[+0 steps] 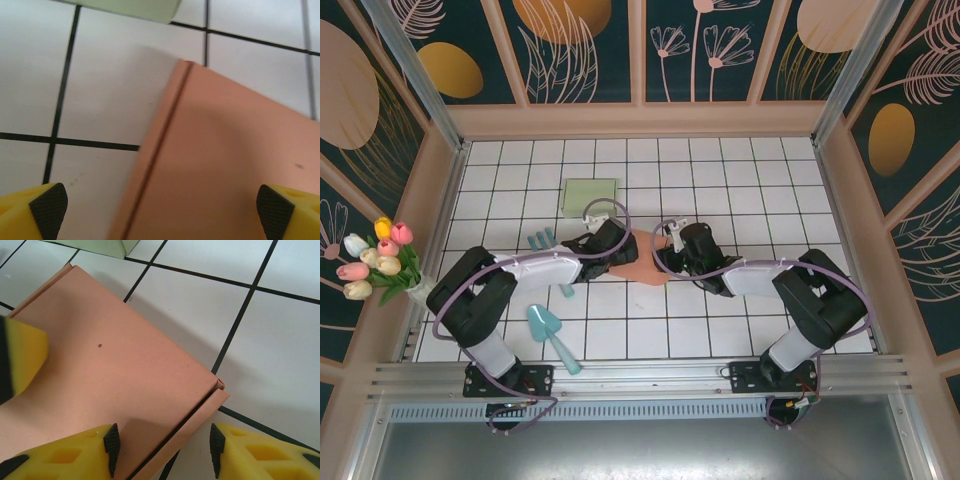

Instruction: Fold the paper box

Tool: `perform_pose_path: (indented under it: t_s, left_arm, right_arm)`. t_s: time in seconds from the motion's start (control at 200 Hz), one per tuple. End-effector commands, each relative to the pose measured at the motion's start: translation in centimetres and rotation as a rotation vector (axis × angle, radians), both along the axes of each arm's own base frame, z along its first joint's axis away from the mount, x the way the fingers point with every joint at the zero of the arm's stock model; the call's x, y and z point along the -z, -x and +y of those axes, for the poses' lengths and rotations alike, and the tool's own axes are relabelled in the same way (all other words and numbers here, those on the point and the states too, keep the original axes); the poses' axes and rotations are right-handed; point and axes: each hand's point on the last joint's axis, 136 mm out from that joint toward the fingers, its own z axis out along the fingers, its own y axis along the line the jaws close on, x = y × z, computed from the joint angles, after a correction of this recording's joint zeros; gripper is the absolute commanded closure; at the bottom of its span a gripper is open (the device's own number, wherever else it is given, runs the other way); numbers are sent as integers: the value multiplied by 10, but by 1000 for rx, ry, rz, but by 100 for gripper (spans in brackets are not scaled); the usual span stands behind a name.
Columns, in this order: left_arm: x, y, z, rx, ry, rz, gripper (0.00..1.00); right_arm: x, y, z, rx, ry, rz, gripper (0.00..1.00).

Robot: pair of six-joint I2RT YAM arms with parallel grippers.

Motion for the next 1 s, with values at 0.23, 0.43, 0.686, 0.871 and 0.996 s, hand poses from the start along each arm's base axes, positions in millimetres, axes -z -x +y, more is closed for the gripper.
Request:
perform_pose_path:
  t_s: [0.23, 0.43, 0.686, 0.871, 0.996]
  left_arm:
    - [-3, 9, -1, 12, 114, 21, 3]
    - [-4, 14, -2, 18, 120, 21, 4]
    - [5, 19, -16, 36, 134, 27, 8]
    - [3, 25, -30, 47, 181, 18, 15]
    - [3, 28, -33, 37, 216, 24, 18]
  right_arm:
    - [21, 16, -12, -7, 51, 71, 47]
    - [27, 15, -13, 2, 63, 82, 47]
    - [30, 17, -14, 5, 64, 95, 48]
    - [30, 18, -13, 3, 64, 96, 48]
    - [31, 18, -13, 5, 65, 100, 49]
